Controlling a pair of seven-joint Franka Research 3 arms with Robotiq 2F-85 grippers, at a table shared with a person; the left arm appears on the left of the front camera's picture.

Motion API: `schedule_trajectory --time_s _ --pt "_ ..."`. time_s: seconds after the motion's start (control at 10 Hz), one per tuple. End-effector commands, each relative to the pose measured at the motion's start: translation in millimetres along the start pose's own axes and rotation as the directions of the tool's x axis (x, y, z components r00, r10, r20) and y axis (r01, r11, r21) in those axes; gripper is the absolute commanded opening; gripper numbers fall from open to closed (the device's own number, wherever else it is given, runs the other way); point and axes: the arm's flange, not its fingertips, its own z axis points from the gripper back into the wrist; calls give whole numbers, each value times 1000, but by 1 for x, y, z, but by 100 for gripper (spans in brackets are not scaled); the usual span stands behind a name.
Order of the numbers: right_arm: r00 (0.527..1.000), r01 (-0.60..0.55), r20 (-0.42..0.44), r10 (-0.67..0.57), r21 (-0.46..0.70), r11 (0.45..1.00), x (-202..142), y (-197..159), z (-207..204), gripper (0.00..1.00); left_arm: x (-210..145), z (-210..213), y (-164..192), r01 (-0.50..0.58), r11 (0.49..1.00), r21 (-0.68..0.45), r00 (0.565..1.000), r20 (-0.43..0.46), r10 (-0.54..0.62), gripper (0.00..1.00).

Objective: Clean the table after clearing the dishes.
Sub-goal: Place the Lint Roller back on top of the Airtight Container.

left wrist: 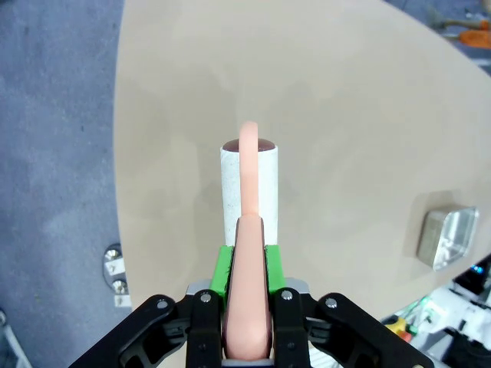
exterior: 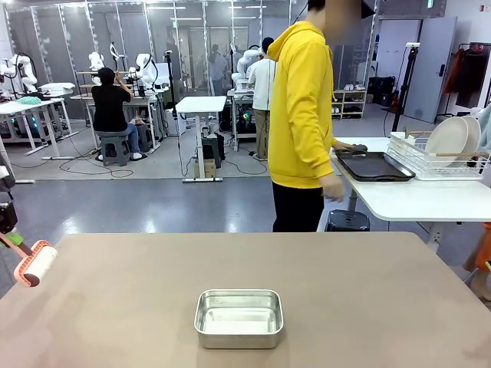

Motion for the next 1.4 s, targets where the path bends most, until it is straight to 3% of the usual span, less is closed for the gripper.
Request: schedule_trajectory --time_s 0.0,0.3,0.5,0.9,1.3 --pt "1000 -3 1 3 1 1000 0 3 -1 100 13 13 -39 195 980 42 980 22 -196 21" --pt "1000 -3 1 3 1 1000 0 3 -1 100 27 20 -107 401 912 91 916 -8 -402 21" --pt "1000 -3 1 3 1 1000 0 3 -1 100 27 27 -158 549 827 123 835 -37 -549 21" --pt "1000 -3 1 3 1 1000 0 3 -1 100 3 11 -261 841 531 100 540 -166 -825 21" --pt "1000 -3 1 3 1 1000 0 3 -1 100 -56 -13 -333 968 250 -30 235 -250 -939 21"
